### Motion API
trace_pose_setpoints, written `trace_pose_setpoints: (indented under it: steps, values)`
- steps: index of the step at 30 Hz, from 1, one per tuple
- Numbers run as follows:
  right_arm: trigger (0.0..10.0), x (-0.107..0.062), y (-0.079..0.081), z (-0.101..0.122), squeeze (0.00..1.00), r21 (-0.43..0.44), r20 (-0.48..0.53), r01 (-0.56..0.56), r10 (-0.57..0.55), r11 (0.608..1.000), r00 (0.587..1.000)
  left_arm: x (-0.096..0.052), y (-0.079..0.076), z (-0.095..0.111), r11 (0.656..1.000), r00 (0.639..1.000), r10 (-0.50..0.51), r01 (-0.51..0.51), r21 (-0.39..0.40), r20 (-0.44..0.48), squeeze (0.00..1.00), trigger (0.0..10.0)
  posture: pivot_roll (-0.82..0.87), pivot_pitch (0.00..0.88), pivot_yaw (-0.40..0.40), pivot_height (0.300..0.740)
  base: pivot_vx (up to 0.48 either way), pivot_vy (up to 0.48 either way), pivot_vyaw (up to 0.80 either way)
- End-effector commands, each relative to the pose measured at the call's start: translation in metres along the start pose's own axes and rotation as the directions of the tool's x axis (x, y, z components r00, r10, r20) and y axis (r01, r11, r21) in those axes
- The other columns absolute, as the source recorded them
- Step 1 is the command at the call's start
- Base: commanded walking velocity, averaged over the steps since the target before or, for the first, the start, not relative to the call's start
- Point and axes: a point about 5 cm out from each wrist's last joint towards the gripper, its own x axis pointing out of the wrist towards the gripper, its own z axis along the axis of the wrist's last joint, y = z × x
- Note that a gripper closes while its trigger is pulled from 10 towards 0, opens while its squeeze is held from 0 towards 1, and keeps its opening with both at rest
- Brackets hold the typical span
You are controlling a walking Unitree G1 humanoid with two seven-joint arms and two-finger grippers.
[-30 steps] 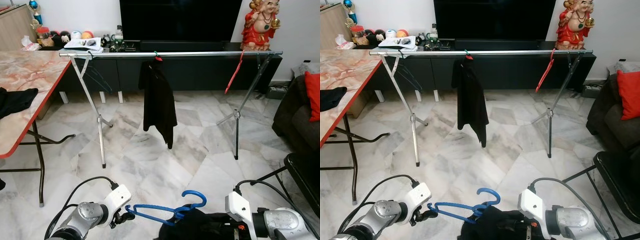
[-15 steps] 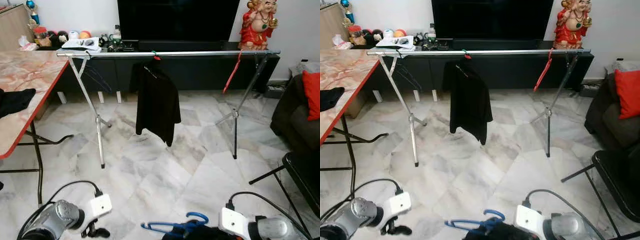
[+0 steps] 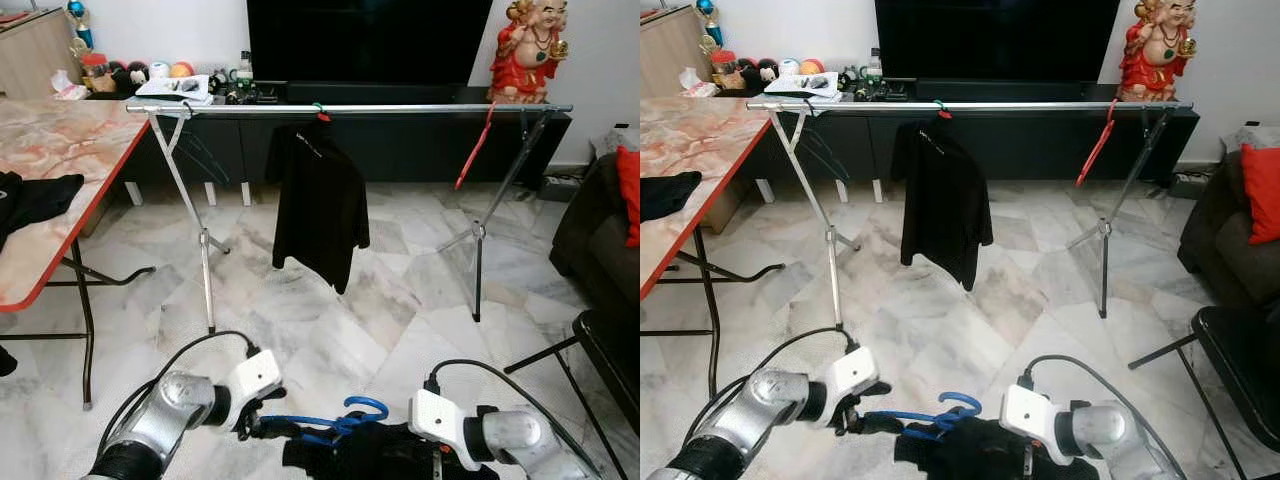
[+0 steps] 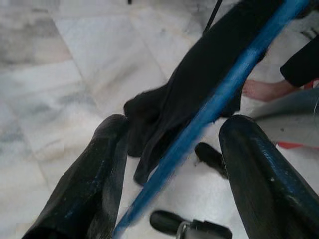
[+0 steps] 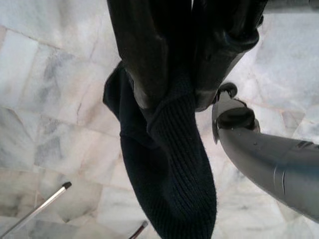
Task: Hang hanger
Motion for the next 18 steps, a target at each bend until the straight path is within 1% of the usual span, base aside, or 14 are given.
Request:
trace_pose_setpoints:
  steps: [1, 2, 3, 4, 6, 7, 10, 11, 12, 13, 14, 15, 17, 18]
  values:
    - [10.0, -0.003, -0.014, 0.012, 0.0, 0.071, 0.111, 0.088, -0.096, 0.994, 0.989, -0.002, 0.003, 0.005, 1.0, 1.0, 0.01, -0.01, 0.005, 0.009, 0.0, 10.0, 0.06, 0.0, -0.028, 0.74, 0.0, 0.0, 0.0]
    - [10.0, -0.007, -0.036, 0.019, 0.0, 0.325, 0.24, 0.238, -0.324, 0.915, 0.915, -0.004, 0.006, 0.007, 0.999, 0.999, 0.042, -0.042, 0.004, 0.016, 0.0, 10.0, 0.07, 0.004, -0.03, 0.74, 0.0, 0.0, 0.0]
    - [10.0, -0.007, -0.036, 0.019, 0.0, 0.325, 0.24, 0.238, -0.324, 0.915, 0.915, -0.004, 0.006, 0.007, 0.999, 0.999, 0.042, -0.042, 0.004, 0.016, 0.0, 10.0, 0.07, 0.004, -0.03, 0.74, 0.0, 0.0, 0.0]
    - [10.0, -0.01, -0.045, 0.019, 0.0, 0.458, 0.269, 0.293, -0.445, 0.839, 0.854, -0.005, 0.008, 0.007, 0.998, 0.998, 0.065, -0.065, 0.0, 0.017, 0.0, 10.0, 0.07, 0.006, -0.03, 0.74, 0.0, 0.0, 0.0]
    - [10.0, -0.011, -0.046, 0.019, 0.0, 0.477, 0.275, 0.3, -0.465, 0.826, 0.841, -0.006, 0.008, 0.007, 0.998, 0.997, 0.071, -0.071, -0.001, 0.016, 0.0, 10.0, 0.07, 0.006, -0.03, 0.74, 0.0, 0.0, 0.0]
    - [10.0, -0.01, -0.047, 0.016, 0.0, 0.547, 0.284, 0.305, -0.516, 0.78, 0.808, -0.009, 0.01, 0.007, 0.995, 0.995, 0.099, -0.099, -0.004, 0.023, 0.0, 10.0, 0.08, 0.014, -0.032, 0.74, 0.0, 0.0, 0.0]
    - [10.0, -0.006, -0.044, 0.011, 0.0, 0.573, 0.247, 0.357, -0.571, 0.737, 0.783, -0.013, 0.014, 0.009, 0.986, 0.985, 0.168, -0.168, -0.005, 0.046, 0.0, 10.0, 0.08, 0.018, -0.033, 0.74, 0.0, 0.0, 0.0]
    - [10.0, -0.006, -0.044, 0.011, 0.0, 0.573, 0.247, 0.357, -0.571, 0.737, 0.783, -0.013, 0.014, 0.009, 0.986, 0.985, 0.168, -0.168, -0.005, 0.046, 0.0, 10.0, 0.08, 0.018, -0.033, 0.74, 0.0, 0.0, 0.0]
    - [10.0, -0.005, -0.045, 0.008, 0.0, 0.582, 0.223, 0.383, -0.593, 0.717, 0.773, -0.014, 0.016, 0.01, 0.982, 0.981, 0.189, -0.189, -0.007, 0.054, 0.0, 10.0, 0.08, 0.018, -0.033, 0.74, 0.0, 0.0, 0.0]
    - [10.0, -0.006, -0.047, 0.007, 0.0, 0.6, 0.197, 0.458, -0.676, 0.656, 0.71, -0.015, 0.019, 0.015, 0.976, 0.971, 0.219, -0.217, -0.029, 0.095, 0.0, 10.0, 0.08, 0.018, -0.033, 0.74, 0.0, 0.0, 0.0]
    - [10.0, -0.009, -0.051, 0.006, 0.0, 0.654, 0.183, 0.477, -0.735, 0.587, 0.653, -0.016, 0.019, 0.018, 0.975, 0.967, 0.223, -0.219, -0.044, 0.119, 0.0, 10.0, 0.07, 0.027, -0.031, 0.74, 0.0, 0.0, 0.0]
    - [10.0, -0.009, -0.051, 0.006, 0.0, 0.654, 0.183, 0.477, -0.735, 0.587, 0.653, -0.016, 0.019, 0.018, 0.975, 0.967, 0.223, -0.219, -0.044, 0.119, 0.0, 10.0, 0.07, 0.027, -0.031, 0.74, 0.0, 0.0, 0.0]
    - [10.0, -0.014, -0.056, 0.005, 0.0, 0.746, 0.16, 0.472, -0.814, 0.47, 0.558, -0.017, 0.02, 0.024, 0.971, 0.957, 0.238, -0.229, -0.072, 0.166, 0.0, 10.0, 0.07, 0.027, -0.031, 0.74, 0.0, 0.0, 0.0]
    - [10.0, -0.014, -0.056, 0.005, 0.0, 0.746, 0.16, 0.472, -0.814, 0.47, 0.558, -0.017, 0.02, 0.024, 0.971, 0.957, 0.238, -0.229, -0.072, 0.166, 0.0, 10.0, 0.07, 0.027, -0.031, 0.74, 0.0, 0.0, 0.0]
